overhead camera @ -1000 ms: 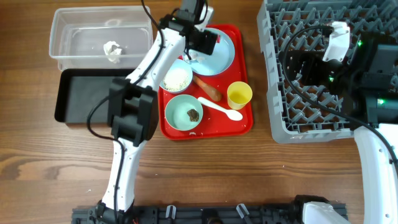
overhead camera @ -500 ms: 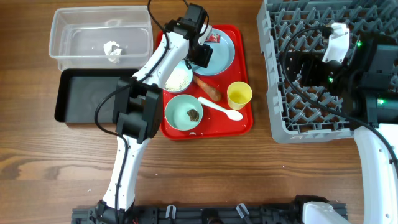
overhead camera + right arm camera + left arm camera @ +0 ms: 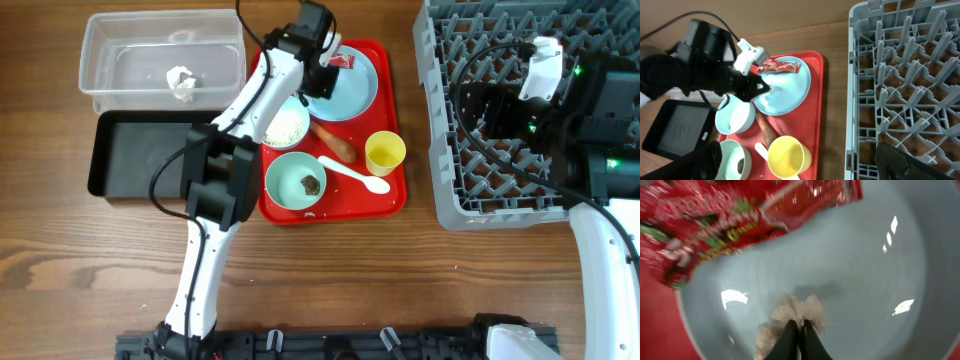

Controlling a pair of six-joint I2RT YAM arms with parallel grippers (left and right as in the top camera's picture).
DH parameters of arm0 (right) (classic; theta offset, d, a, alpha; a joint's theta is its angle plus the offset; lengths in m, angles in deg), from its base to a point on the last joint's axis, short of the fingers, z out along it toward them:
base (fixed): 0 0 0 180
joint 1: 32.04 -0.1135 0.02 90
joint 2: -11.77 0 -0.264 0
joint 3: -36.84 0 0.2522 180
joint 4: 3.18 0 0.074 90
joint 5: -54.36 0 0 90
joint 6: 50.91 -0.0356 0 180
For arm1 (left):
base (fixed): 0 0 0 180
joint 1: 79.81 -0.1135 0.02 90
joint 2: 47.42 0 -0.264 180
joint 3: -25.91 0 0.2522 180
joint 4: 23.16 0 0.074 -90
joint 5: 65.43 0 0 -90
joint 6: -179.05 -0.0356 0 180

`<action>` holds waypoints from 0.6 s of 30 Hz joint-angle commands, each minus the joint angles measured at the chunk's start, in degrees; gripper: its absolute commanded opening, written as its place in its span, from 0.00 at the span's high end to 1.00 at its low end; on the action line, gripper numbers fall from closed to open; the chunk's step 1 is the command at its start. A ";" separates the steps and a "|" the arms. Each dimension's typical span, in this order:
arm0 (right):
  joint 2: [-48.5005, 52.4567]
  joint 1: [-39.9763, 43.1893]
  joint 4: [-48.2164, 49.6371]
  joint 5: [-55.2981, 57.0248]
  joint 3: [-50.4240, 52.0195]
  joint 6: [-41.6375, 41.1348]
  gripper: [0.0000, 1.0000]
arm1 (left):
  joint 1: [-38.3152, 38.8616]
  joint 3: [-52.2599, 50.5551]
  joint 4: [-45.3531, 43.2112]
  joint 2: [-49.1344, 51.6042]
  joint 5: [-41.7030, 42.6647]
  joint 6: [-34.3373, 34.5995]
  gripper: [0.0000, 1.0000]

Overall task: Sort waste into correct bins and load items into the dishwasher rack
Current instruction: 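Grasp the red strawberry wrapper on the plate with the left gripper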

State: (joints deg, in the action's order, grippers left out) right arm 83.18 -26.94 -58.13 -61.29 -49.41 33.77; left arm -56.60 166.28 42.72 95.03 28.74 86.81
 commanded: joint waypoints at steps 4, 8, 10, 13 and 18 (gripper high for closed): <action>0.39 -0.39 -0.04 0.63 -1.05 -0.72 0.00 | -5.81 5.44 0.07 -16.31 -5.09 3.23 0.96; 0.39 -0.39 -0.04 0.66 -1.05 -0.70 0.00 | -11.65 5.40 2.67 -16.24 -11.89 3.15 0.96; 0.39 -0.39 -0.04 0.63 -1.05 -0.70 0.00 | -14.82 5.35 4.15 -15.02 -11.98 3.15 0.96; 0.39 -0.39 0.02 0.68 -1.05 -0.68 0.00 | -18.99 5.35 4.31 -12.35 -10.99 3.17 0.87; 0.39 -0.39 0.00 2.16 -1.05 -0.72 0.00 | -20.39 5.35 3.43 -11.45 -9.99 2.97 0.15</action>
State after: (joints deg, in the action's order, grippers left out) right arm 83.18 -26.94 -58.13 -60.64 -49.41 33.77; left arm -77.24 171.48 47.07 83.69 18.40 89.74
